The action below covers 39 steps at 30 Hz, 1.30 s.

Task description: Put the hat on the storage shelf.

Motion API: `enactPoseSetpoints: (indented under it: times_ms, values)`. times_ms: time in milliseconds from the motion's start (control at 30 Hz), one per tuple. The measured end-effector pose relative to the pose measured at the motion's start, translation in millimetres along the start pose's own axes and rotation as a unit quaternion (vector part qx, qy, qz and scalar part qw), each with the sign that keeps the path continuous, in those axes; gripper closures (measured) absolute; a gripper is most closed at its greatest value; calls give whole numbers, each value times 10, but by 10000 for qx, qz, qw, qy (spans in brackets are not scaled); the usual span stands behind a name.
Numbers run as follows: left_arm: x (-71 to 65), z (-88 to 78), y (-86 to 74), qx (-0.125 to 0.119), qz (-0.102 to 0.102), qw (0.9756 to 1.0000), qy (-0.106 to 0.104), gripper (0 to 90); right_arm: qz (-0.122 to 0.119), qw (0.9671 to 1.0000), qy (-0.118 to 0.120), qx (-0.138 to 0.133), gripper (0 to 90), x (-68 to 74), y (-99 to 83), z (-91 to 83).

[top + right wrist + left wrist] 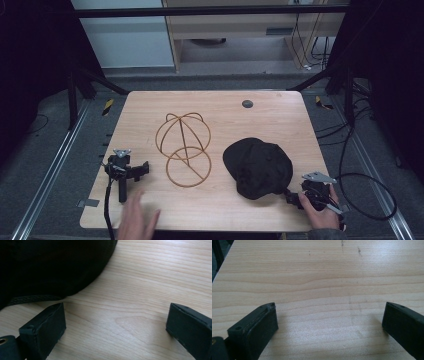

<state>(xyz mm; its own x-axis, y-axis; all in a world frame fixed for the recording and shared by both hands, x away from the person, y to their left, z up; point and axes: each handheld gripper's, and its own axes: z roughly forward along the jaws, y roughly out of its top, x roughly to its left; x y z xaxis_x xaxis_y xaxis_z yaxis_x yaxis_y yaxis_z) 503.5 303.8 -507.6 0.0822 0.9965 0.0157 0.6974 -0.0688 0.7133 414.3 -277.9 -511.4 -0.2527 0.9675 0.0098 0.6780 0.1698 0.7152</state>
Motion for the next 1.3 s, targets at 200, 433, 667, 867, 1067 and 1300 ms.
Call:
enactPoseSetpoints:
  times_ms: [200,433,667,867,1067,1300]
  values:
    - [0,0,0,-1,1,10000,0,0,-87,9996,205,186,89,78,62,-26]
    - [0,0,0,2,-1,10000,1,0,-211,9983,496,238,90,206,92,-199]
    - [-13,-4,-5,-7,-66,10000,55,0,-398,9959,735,352,121,283,164,-335]
    - [-22,3,5,7,-69,9999,76,0,-459,9936,936,429,116,324,293,-523]
    - [-29,1,1,-2,-94,9999,102,0,-680,9926,872,510,96,386,534,-694]
    - [-56,1,2,-1,-127,9998,126,0,-875,9905,881,590,80,481,780,-677]
